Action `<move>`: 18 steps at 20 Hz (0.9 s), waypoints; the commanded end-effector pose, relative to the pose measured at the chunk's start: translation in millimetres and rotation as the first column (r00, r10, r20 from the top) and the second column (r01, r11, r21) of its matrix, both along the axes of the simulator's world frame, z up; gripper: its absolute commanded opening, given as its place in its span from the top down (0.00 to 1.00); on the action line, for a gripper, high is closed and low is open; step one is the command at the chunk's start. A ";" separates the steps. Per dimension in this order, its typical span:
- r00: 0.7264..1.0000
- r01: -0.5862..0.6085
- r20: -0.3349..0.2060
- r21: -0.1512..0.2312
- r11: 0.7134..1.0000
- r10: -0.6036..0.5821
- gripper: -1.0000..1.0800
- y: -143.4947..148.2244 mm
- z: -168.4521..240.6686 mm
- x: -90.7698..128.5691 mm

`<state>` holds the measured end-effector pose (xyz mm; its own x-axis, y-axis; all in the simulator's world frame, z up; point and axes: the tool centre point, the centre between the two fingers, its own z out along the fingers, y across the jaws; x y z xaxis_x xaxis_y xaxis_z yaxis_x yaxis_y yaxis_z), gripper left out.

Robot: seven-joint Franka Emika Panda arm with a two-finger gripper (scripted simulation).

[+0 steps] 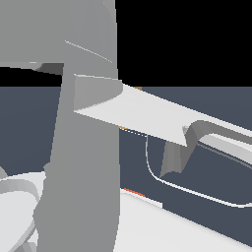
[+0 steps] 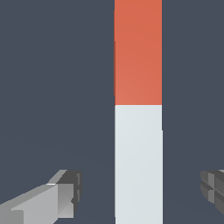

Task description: Insert the peg into the horizontal hole in a box.

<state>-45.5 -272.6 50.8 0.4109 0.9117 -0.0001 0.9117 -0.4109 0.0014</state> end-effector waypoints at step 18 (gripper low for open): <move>1.000 -0.002 -0.001 0.001 1.000 0.002 1.00 1.3 -33.4 0.4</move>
<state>-45.2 -271.3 17.5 0.4090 0.9125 0.0002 0.9125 -0.4090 -0.0002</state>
